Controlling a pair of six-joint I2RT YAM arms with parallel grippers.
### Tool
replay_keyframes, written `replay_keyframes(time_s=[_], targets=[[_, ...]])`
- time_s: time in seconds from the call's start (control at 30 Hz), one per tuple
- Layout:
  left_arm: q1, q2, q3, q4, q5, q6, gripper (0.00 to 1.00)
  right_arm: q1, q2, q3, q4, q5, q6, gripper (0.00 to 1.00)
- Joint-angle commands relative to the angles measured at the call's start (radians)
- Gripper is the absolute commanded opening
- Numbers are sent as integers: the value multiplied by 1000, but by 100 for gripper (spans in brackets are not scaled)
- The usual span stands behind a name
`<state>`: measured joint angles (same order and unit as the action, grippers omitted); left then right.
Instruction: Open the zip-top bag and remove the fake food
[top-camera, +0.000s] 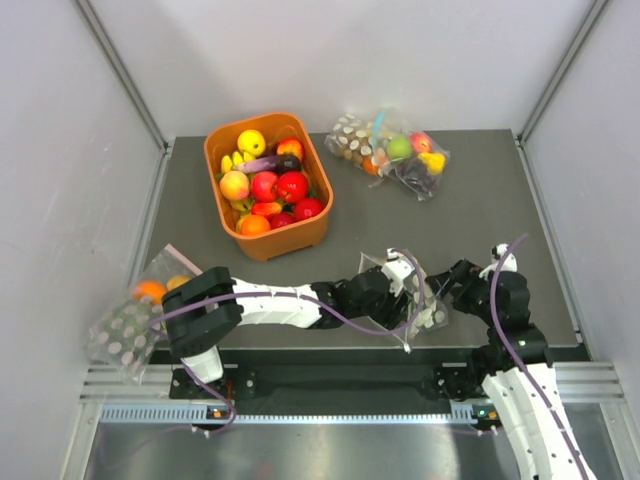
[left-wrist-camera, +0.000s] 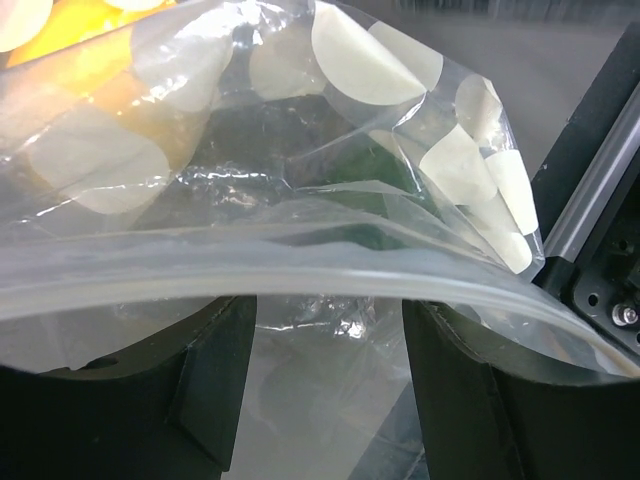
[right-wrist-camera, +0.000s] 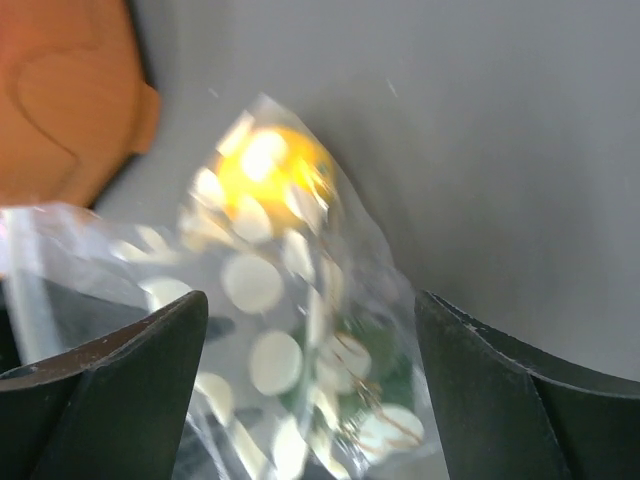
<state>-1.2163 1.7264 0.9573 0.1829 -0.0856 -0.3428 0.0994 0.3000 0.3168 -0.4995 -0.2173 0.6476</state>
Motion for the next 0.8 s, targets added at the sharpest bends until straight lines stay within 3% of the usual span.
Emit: replay_keyframes(time_s=[0.0,0.2,0.53,0.6,0.77], targets=[[-3,-11,-3,95,7,-15,65,-12,-30,5,-163,25,-2,84],[-3,-21,-12,101,-22,-19,64,-9,-62,24,-241,39,4,81],[-3,-41,-43,173,-6,-25,65,-6,30,4,-206,-68,-35,69],[-3,-31,-51,190,0,-33,65,-4,40,2,-198,-79,-45,63],[-3,-19,-65,254,32,-48,65,-3,67,-12,-172,-108,-51,35]])
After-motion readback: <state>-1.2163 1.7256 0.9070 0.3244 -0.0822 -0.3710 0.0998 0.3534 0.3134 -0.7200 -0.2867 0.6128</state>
